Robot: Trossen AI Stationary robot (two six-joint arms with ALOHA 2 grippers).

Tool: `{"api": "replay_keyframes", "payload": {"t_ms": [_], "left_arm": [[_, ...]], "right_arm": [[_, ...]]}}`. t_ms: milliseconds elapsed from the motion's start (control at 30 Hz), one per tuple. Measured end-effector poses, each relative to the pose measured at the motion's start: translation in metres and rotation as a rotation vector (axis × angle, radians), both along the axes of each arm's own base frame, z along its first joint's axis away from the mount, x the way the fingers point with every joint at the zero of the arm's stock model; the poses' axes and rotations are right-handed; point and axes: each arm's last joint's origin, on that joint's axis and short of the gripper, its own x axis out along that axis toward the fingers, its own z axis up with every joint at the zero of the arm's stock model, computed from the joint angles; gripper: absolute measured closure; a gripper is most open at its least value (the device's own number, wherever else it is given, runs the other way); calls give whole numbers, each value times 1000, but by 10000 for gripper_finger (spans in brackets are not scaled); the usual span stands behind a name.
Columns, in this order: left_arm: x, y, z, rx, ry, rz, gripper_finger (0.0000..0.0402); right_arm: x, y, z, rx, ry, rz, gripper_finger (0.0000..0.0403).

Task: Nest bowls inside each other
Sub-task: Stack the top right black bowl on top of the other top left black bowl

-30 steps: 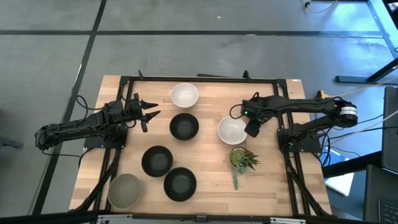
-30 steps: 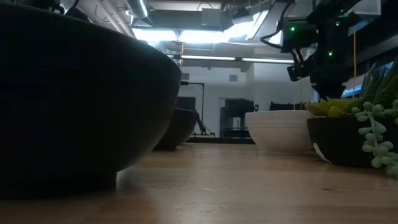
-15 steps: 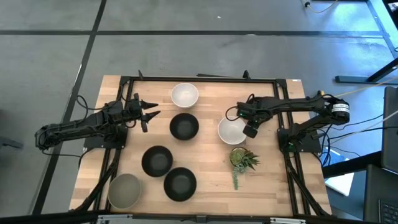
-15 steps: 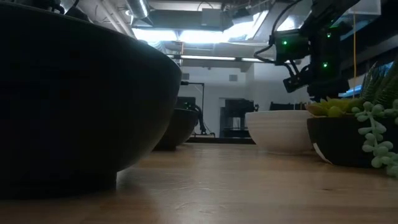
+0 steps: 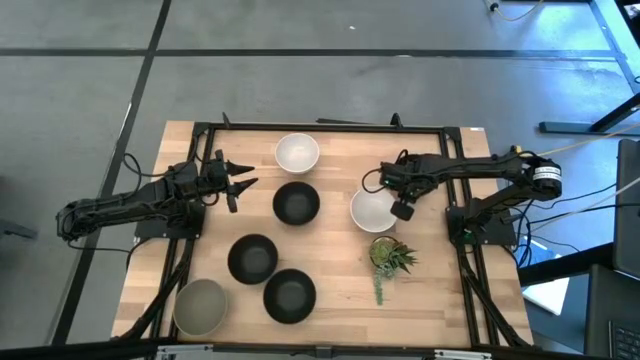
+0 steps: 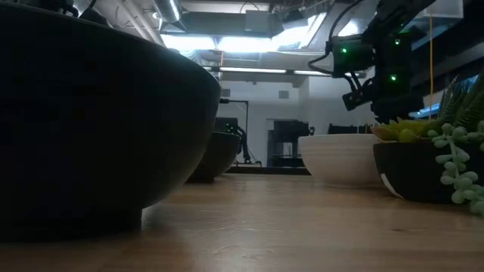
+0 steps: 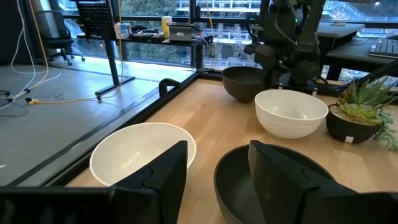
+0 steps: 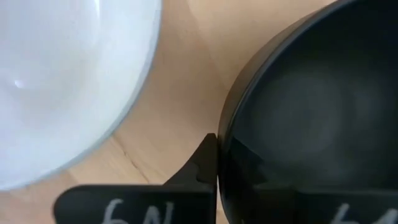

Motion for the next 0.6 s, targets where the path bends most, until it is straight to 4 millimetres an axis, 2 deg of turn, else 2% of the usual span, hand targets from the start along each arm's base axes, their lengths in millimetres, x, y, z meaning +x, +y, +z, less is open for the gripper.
{"api": "replay_keyframes", "payload": {"t_ms": [233, 600], "left_arm": [[0, 0, 0, 0, 0, 0, 236], [0, 0, 0, 0, 0, 0, 236]], "right_arm": [[10, -9, 29, -34, -35, 7, 392], [33, -13, 94, -95, -213, 62, 392]]}}
